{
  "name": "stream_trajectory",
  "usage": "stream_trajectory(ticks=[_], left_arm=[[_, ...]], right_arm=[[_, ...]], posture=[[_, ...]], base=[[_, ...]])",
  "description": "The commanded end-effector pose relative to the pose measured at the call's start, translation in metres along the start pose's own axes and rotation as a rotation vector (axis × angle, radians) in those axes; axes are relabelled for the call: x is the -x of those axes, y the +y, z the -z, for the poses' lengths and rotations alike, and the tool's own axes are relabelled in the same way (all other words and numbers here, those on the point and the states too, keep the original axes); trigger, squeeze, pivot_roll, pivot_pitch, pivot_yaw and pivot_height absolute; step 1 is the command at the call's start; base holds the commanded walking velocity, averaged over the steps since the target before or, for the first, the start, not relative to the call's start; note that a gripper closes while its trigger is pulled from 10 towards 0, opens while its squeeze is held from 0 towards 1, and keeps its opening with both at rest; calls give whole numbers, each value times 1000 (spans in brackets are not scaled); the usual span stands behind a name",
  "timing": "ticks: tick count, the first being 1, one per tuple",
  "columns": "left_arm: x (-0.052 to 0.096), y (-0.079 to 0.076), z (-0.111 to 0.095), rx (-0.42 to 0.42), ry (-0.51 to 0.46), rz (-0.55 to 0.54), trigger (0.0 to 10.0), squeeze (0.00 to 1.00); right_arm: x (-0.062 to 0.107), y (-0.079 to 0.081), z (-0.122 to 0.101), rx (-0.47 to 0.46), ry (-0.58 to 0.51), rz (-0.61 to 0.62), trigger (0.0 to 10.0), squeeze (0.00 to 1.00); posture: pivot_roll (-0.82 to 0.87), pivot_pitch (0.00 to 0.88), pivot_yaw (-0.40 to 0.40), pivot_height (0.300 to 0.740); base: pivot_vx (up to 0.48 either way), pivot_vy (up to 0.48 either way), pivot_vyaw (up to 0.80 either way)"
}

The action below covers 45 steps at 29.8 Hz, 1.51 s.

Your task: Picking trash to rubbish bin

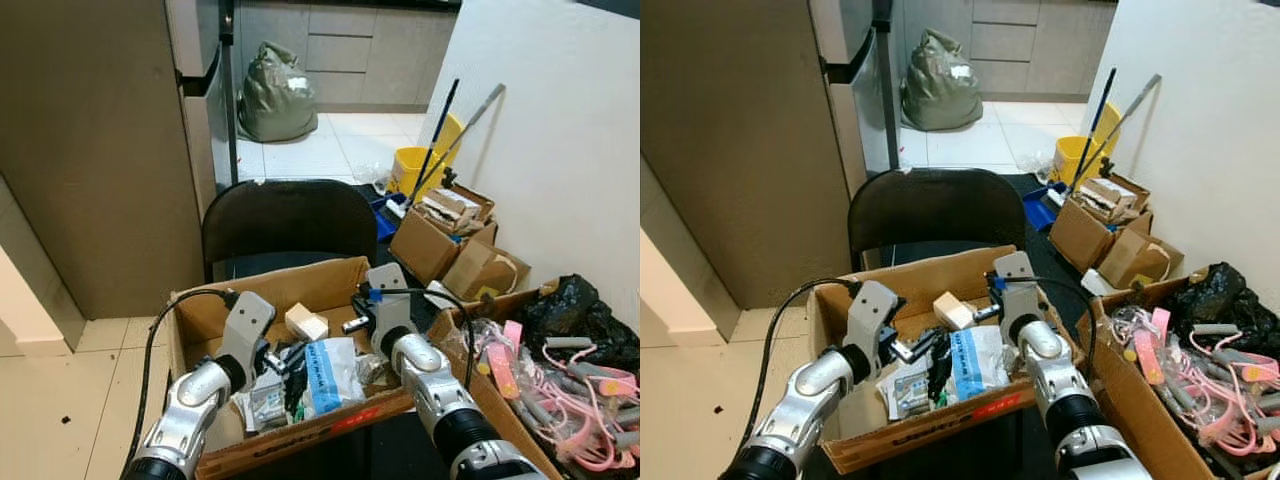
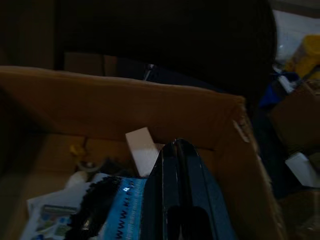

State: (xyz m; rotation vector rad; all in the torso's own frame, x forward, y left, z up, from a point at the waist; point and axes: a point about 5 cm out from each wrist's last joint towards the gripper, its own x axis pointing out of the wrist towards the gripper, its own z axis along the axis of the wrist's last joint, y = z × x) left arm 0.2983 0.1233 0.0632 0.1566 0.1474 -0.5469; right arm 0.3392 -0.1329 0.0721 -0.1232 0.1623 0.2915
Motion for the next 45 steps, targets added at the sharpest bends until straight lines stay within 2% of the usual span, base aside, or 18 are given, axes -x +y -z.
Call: stream_trajectory(ticks=[1, 3, 5, 7, 9, 11, 12, 13, 19, 32, 39, 42, 45], left_arm=[[2, 12, 2, -19, 13, -83, 10000, 0], [3, 17, 0, -28, 9, -127, 10000, 0], [4, 26, 1, -18, 27, -240, 10000, 0], [4, 29, 0, -24, 22, -270, 10000, 0], [4, 27, -1, -23, 13, -256, 10000, 0], [1, 13, -4, -51, -6, -159, 10000, 0], [1, 13, -4, -51, -6, -159, 10000, 0], [0, 7, -4, -63, -10, -126, 10000, 0], [-3, 5, -4, -78, -3, -136, 10000, 0], [-6, 8, -8, -111, -3, -143, 10000, 0], [-8, 10, -7, -115, 10, -173, 10000, 0], [-8, 16, -2, -135, 66, -221, 10000, 0], [-8, 18, -1, -106, 68, -245, 10000, 0]], right_arm=[[7, -11, 12, -26, 38, 59, 10000, 0], [9, -15, 14, -30, 39, 82, 10000, 0], [15, -25, 17, -50, 28, 135, 10000, 0], [18, -29, 18, -52, 24, 160, 10000, 0], [22, -35, 23, -49, 36, 201, 10000, 0], [33, -49, 35, -54, 79, 305, 10000, 0], [33, -49, 35, -54, 79, 305, 10000, 0], [38, -56, 38, -61, 87, 360, 10000, 0], [47, -69, 42, -83, 102, 463, 10000, 0], [51, -56, 52, -106, 131, 461, 10000, 0], [54, -57, 57, -134, 148, 483, 10000, 0], [57, -57, 60, -156, 163, 495, 10000, 0], [57, -56, 60, -162, 164, 498, 10000, 0]], posture=[[-46, 30, -43, 740], [-49, 32, -42, 740], [-52, 35, -43, 740], [-52, 35, -43, 740], [-53, 37, -44, 740], [-54, 41, -43, 740], [-54, 41, -43, 740], [-58, 43, -41, 740], [-65, 49, -39, 740], [-67, 52, -37, 740], [-71, 52, -35, 740], [-74, 48, -30, 740], [-82, 46, -27, 740]], base=[[0, 0, 0], [0, 0, 0], [0, 0, -800], [0, 0, -800], [0, 0, -800], [0, 0, -800], [0, 0, -800], [0, 0, -800], [0, 0, -800], [0, 0, -800], [0, 0, -800], [0, 0, -800], [0, 0, -800]])
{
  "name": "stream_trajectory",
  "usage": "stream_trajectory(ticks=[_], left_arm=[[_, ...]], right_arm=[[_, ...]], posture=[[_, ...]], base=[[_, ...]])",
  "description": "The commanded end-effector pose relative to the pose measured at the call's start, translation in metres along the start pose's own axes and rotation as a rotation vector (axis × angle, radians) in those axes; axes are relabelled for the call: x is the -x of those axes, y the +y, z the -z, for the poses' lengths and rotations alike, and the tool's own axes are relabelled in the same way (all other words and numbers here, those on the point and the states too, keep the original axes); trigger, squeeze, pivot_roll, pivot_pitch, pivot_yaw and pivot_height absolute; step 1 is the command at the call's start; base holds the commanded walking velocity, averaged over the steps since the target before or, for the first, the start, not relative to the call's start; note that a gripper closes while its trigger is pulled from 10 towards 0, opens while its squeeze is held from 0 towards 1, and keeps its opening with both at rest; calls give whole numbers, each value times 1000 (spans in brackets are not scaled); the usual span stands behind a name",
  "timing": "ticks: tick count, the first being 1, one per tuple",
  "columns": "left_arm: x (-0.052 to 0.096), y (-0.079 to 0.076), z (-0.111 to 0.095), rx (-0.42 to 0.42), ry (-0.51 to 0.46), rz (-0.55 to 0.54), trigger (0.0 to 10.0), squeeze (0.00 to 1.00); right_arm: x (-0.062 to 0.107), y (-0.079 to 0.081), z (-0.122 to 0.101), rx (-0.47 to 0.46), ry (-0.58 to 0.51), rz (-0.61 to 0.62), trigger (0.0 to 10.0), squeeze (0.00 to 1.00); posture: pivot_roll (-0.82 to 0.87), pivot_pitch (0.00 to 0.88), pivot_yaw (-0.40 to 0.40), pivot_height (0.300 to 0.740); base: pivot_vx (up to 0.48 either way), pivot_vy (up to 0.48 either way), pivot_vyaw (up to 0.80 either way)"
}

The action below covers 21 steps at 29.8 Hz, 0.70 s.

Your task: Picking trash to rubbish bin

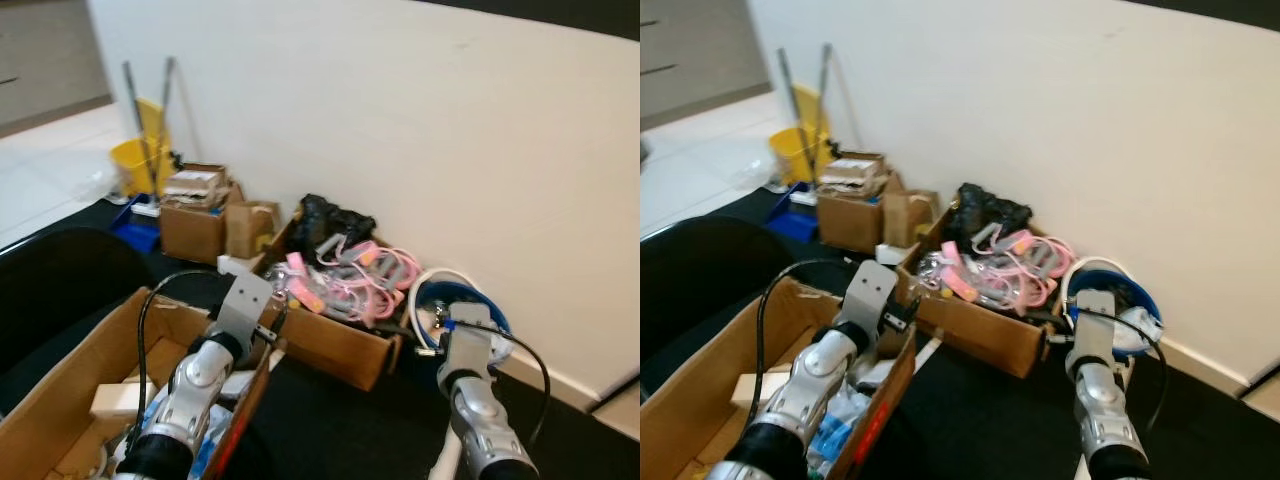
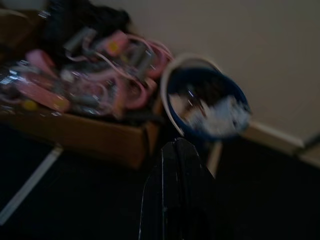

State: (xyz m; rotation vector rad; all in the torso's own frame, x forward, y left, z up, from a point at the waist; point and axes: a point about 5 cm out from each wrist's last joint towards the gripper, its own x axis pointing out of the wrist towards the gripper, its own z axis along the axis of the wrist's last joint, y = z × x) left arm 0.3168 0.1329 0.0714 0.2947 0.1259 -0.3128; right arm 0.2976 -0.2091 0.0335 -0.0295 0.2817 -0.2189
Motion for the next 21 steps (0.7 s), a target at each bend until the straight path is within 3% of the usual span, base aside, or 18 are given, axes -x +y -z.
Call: stream_trajectory(ticks=[1, 21], left_arm=[[1, -1, 6, 12, 34, 0, 10000, 0], [-3, -13, 3, 5, 13, 59, 10000, 0]], right_arm=[[2, -2, 6, -4, 29, 9, 10000, 0], [7, -3, 11, 7, 44, 29, 10000, 0]], posture=[[-83, 46, -27, 740], [-98, 23, -6, 740]], base=[[0, 0, -800], [0, 0, -800]])
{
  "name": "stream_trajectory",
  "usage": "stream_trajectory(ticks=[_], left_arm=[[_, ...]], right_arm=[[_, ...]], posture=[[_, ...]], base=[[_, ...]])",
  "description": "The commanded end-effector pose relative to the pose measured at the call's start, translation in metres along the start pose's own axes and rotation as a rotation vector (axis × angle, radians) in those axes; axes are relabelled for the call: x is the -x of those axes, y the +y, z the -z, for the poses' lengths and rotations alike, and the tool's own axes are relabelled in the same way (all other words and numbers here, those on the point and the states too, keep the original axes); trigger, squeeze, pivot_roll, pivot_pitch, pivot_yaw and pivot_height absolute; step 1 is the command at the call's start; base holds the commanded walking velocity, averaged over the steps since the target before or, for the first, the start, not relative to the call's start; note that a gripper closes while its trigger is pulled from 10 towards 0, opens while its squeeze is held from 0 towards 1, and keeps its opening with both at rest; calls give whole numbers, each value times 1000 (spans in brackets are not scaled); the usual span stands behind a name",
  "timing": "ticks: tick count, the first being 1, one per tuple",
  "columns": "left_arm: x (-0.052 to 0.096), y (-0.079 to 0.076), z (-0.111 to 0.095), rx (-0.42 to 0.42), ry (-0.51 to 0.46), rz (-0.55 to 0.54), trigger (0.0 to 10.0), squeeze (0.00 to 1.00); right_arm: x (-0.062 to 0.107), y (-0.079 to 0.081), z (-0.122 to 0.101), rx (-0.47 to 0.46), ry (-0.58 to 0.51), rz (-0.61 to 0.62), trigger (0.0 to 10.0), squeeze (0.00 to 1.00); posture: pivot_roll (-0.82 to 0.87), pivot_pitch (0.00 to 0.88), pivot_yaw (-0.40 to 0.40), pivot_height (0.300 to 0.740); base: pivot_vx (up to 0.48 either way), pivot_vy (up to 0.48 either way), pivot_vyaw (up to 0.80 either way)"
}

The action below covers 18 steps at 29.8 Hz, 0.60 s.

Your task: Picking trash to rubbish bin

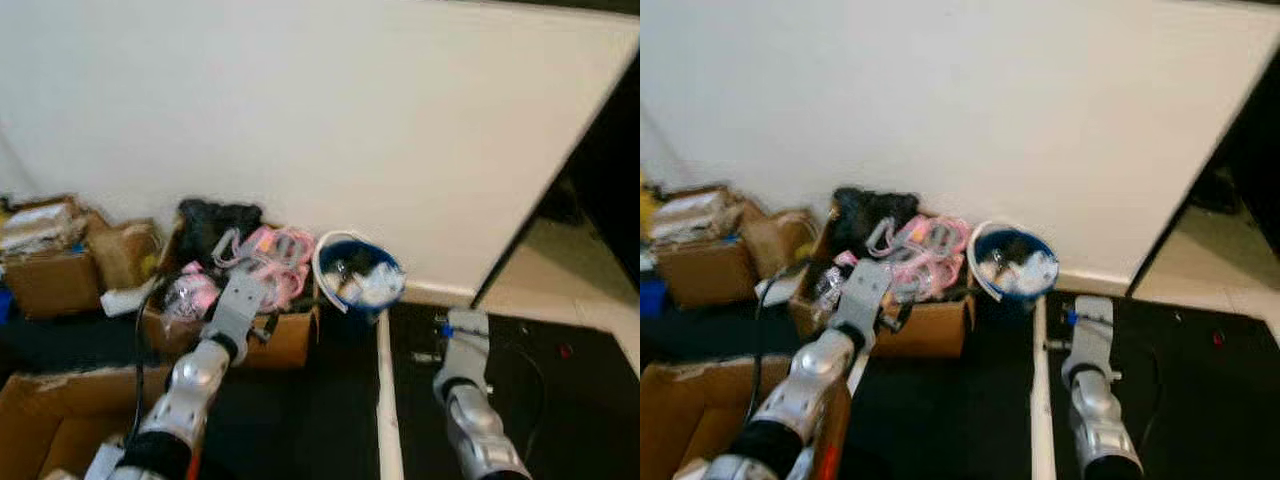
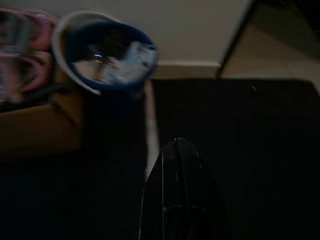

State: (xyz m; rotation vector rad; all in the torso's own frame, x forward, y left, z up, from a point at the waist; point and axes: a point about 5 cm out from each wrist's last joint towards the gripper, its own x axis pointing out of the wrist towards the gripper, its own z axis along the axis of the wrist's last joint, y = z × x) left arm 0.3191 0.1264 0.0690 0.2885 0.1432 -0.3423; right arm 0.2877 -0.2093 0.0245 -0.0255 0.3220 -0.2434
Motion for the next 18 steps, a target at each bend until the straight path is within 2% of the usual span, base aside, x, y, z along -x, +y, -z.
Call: stream_trajectory(ticks=[1, 18], left_arm=[[1, -10, 3, -1, 1, 37, 10000, 0], [1, -10, 2, 10, -10, 23, 10000, 0]], right_arm=[[0, 0, -1, 11, 3, 3, 10000, 0], [2, -3, 1, 27, 13, 2, 10000, 0]], posture=[[-98, 21, -6, 740], [-88, 18, -26, 740]], base=[[0, 0, -800], [0, 0, -800]])
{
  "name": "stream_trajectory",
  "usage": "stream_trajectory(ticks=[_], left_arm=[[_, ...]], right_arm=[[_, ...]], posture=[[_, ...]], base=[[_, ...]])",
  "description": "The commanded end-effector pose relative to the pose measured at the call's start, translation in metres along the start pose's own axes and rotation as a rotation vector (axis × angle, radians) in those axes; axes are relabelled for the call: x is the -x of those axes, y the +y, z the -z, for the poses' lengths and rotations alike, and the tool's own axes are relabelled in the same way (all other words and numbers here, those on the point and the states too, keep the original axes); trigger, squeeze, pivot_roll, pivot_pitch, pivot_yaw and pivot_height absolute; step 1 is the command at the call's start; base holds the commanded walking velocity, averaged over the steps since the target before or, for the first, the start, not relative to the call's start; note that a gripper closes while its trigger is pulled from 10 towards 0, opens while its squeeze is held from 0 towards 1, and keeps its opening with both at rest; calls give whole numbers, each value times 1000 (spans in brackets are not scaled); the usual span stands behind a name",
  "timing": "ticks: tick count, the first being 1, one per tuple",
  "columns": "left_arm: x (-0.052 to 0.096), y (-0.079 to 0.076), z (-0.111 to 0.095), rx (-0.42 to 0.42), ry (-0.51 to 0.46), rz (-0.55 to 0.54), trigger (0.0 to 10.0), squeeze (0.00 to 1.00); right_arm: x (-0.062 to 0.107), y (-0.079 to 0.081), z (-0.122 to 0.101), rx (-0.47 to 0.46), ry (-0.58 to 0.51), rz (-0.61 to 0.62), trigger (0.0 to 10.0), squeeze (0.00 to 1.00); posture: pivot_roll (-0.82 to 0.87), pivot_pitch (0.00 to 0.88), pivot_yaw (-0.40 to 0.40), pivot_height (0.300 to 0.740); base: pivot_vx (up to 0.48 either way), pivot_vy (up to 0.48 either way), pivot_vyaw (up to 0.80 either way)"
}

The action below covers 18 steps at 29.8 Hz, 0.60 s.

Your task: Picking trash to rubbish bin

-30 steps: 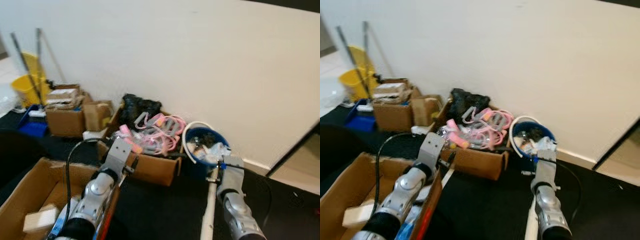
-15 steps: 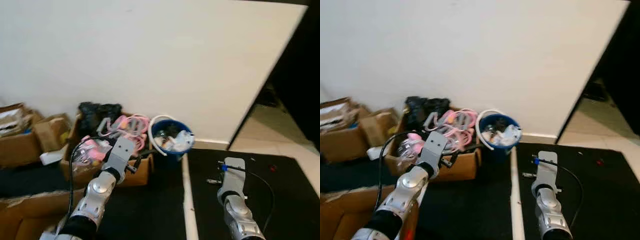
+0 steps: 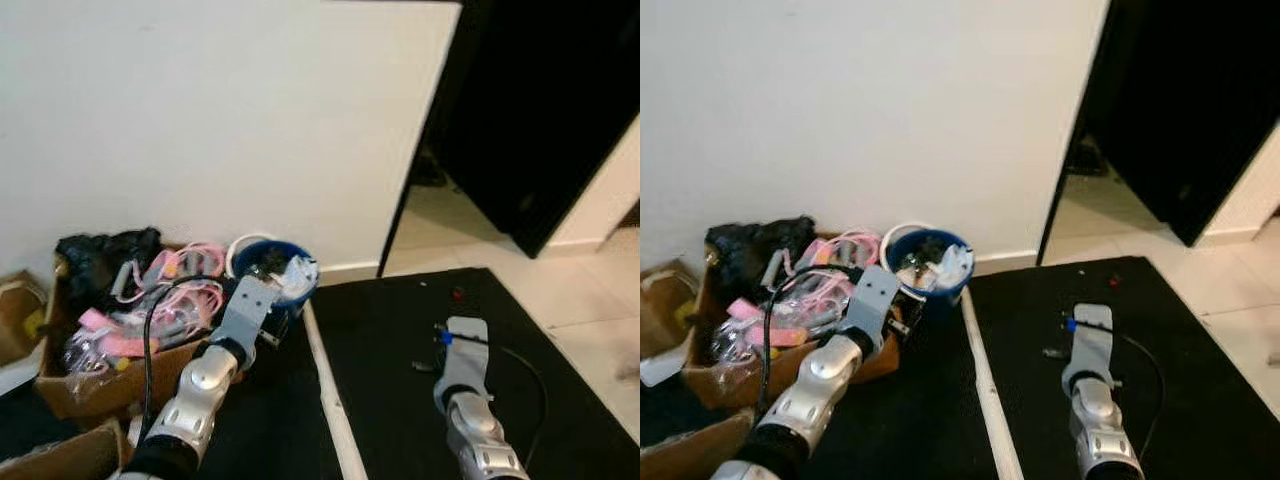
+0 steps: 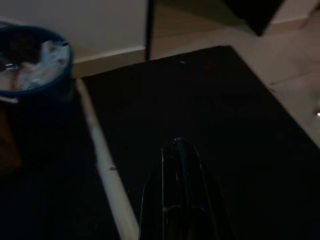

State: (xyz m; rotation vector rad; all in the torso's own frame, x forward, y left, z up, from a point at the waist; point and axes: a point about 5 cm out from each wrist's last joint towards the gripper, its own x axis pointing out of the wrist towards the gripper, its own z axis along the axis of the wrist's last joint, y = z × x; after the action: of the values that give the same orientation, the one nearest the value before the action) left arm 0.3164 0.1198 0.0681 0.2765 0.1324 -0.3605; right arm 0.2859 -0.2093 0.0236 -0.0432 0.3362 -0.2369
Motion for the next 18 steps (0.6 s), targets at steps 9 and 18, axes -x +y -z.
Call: stream_trajectory(ticks=[9, 18], left_arm=[[0, -3, 1, 8, 0, 0, 10000, 0], [-1, -3, 0, 12, -4, -1, 10000, 0]], right_arm=[[0, -4, -1, 12, 3, 8, 10000, 0], [-1, -5, -2, 16, 5, 9, 10000, 0]], posture=[[-89, 20, -30, 740], [-86, 14, -31, 740]], base=[[0, 0, -800], [0, 0, -800]])
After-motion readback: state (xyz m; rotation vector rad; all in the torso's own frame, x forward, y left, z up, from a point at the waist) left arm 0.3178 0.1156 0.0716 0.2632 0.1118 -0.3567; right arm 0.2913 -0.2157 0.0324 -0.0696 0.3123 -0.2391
